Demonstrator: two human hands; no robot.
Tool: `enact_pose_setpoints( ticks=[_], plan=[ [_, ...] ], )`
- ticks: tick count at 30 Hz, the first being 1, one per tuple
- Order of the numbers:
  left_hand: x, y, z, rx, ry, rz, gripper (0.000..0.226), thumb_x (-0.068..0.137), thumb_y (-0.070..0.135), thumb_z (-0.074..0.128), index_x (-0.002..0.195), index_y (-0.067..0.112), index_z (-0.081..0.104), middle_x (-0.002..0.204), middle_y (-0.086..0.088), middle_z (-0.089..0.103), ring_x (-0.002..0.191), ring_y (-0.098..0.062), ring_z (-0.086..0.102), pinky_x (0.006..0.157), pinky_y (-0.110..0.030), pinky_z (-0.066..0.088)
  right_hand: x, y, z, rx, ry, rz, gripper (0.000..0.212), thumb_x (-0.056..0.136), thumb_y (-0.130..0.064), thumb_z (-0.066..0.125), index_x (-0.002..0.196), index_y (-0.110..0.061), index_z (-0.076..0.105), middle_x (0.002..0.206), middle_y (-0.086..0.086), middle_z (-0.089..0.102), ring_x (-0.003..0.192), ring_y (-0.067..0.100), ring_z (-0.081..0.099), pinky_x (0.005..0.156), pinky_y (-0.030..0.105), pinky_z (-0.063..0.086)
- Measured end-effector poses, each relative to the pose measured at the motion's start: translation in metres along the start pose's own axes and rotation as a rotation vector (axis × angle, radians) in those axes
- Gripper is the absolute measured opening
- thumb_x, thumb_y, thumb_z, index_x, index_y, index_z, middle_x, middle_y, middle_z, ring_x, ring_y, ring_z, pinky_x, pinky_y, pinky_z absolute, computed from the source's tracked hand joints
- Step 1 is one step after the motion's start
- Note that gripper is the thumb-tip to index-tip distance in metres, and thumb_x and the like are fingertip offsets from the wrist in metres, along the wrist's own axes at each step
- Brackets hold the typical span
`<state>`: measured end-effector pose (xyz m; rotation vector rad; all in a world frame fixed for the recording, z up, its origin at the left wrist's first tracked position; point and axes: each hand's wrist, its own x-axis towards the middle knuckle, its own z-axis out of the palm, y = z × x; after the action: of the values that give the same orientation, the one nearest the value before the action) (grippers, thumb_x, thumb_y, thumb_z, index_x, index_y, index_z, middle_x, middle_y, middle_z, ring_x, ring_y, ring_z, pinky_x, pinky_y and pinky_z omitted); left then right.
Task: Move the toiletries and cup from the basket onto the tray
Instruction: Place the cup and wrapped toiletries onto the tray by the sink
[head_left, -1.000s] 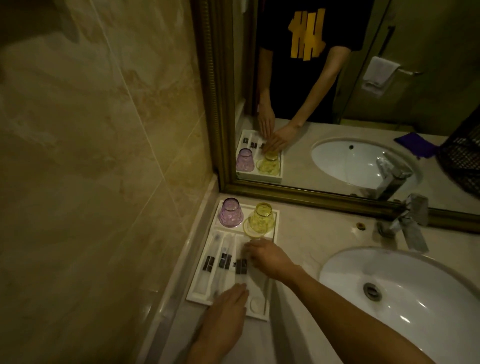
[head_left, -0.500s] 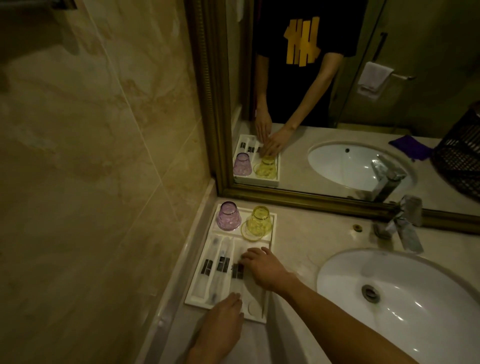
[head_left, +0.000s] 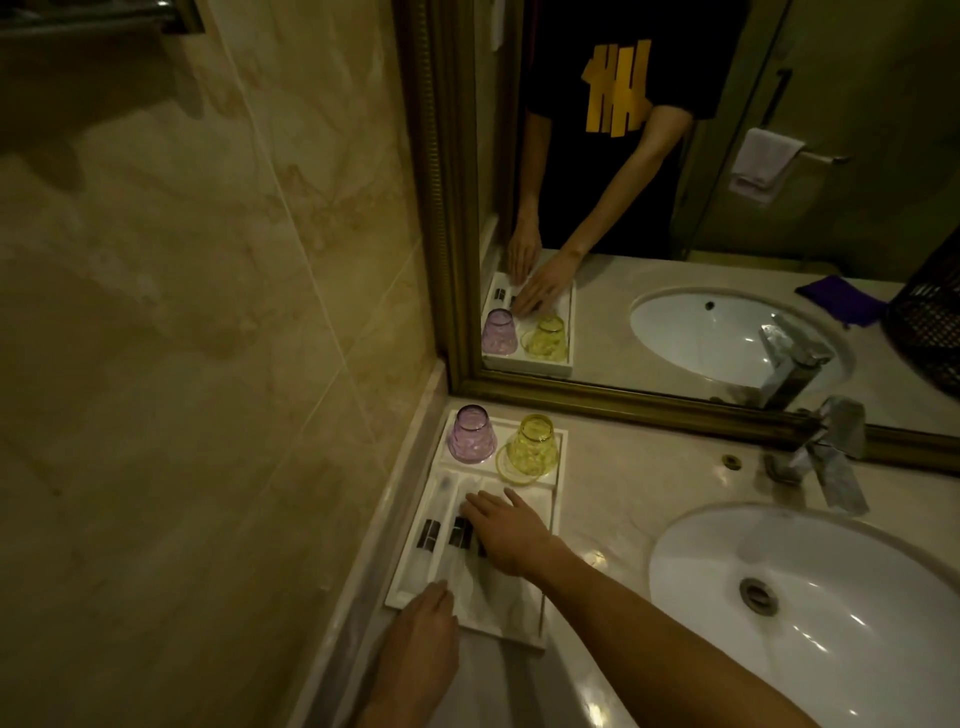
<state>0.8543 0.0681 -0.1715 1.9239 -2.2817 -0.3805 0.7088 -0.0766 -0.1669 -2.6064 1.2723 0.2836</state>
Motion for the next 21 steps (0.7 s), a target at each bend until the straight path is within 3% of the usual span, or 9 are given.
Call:
enact_pose_setpoints(
  ticks=[5, 11, 15, 17, 19, 21],
  plan=[
    [-0.001, -0.003, 0.005, -0.012, -0.027, -0.003, 0.055, 0.019, 0.030, 0.095, 0.070, 0.017, 0.080, 0.083, 0.005, 0.078, 0.071, -0.002, 0.072, 0.059, -0.014, 0.053, 0.002, -0.004, 0.004, -0.025, -0.051, 0.030, 0.067, 0.102, -0.022, 0.047, 0.160, -0.011, 0.014, 0.169, 0.010, 0.011, 0.155, 0.025, 0.014, 0.125, 0.045, 0.007],
    [-0.002, -0.002, -0.003, -0.027, 0.011, 0.019, 0.058, 0.012, 0.028, 0.095, 0.067, 0.016, 0.080, 0.081, 0.003, 0.078, 0.069, -0.002, 0.072, 0.056, -0.014, 0.052, 0.004, -0.006, 0.005, -0.014, -0.053, 0.060, 0.072, 0.099, -0.020, 0.054, 0.159, -0.012, 0.015, 0.169, 0.009, 0.011, 0.156, 0.027, 0.008, 0.125, 0.046, 0.009],
    [-0.002, -0.001, -0.004, -0.007, 0.001, 0.031, 0.051, 0.022, 0.032, 0.096, 0.068, 0.015, 0.080, 0.082, 0.004, 0.077, 0.072, -0.004, 0.072, 0.059, -0.015, 0.054, -0.007, 0.005, -0.003, 0.161, 0.120, 0.122, 0.069, 0.093, -0.012, 0.058, 0.156, -0.012, 0.029, 0.165, 0.009, 0.027, 0.152, 0.029, 0.022, 0.123, 0.044, 0.018],
    [-0.002, -0.008, 0.004, -0.014, 0.015, 0.013, 0.044, 0.039, 0.030, 0.093, 0.079, 0.017, 0.080, 0.094, 0.003, 0.077, 0.082, -0.008, 0.073, 0.066, -0.019, 0.057, -0.019, 0.021, -0.010, 0.242, 0.262, 0.221, 0.061, 0.088, -0.005, 0.058, 0.147, -0.011, 0.046, 0.153, 0.011, 0.047, 0.140, 0.030, 0.043, 0.117, 0.041, 0.030],
    [0.000, -0.011, 0.007, -0.012, 0.059, -0.014, 0.040, 0.051, 0.027, 0.089, 0.088, 0.017, 0.079, 0.102, 0.000, 0.075, 0.089, -0.013, 0.073, 0.071, -0.025, 0.059, -0.033, 0.044, -0.008, 0.272, 0.384, 0.299, 0.052, 0.076, -0.002, 0.061, 0.127, -0.012, 0.064, 0.127, 0.012, 0.066, 0.116, 0.032, 0.061, 0.101, 0.040, 0.046],
    [0.005, -0.006, 0.005, -0.015, 0.070, -0.026, 0.041, 0.054, 0.024, 0.088, 0.093, 0.014, 0.079, 0.105, -0.003, 0.075, 0.092, -0.016, 0.072, 0.076, -0.029, 0.059, -0.045, 0.065, -0.002, 0.255, 0.428, 0.340, 0.043, 0.066, -0.001, 0.063, 0.107, -0.013, 0.073, 0.103, 0.011, 0.074, 0.097, 0.033, 0.067, 0.087, 0.038, 0.051]
  ],
)
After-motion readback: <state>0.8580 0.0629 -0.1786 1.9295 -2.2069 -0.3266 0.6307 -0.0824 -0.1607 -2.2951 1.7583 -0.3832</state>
